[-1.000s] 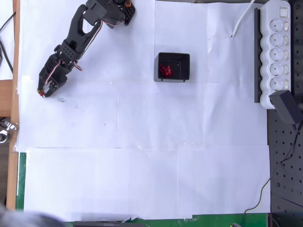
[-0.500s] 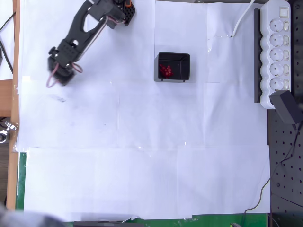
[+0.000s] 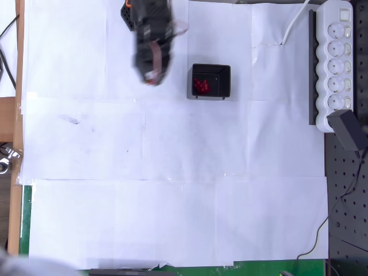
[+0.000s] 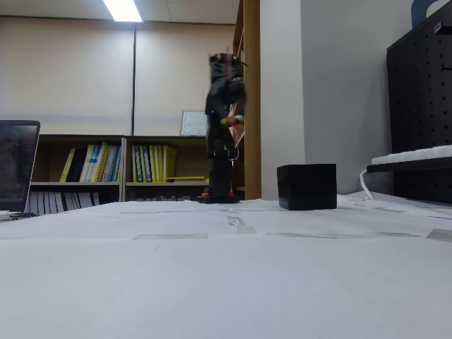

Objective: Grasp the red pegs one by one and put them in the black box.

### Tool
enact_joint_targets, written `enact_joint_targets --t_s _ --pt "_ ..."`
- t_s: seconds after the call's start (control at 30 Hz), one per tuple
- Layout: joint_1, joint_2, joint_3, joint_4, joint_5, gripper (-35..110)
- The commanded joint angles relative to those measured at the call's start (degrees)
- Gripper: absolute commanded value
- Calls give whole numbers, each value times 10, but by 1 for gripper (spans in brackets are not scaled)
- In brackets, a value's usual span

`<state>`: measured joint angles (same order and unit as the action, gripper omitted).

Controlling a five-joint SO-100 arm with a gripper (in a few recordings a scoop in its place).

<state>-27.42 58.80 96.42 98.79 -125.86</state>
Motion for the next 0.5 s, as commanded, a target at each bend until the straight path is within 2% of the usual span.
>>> enact_joint_targets --t_s 0.0,0.27,0.47 --pt "-91 12 -32 -82 -77 0" --pt "-139 114 -119 -260 -110 0" --pt "-163 211 -119 -316 -111 0"
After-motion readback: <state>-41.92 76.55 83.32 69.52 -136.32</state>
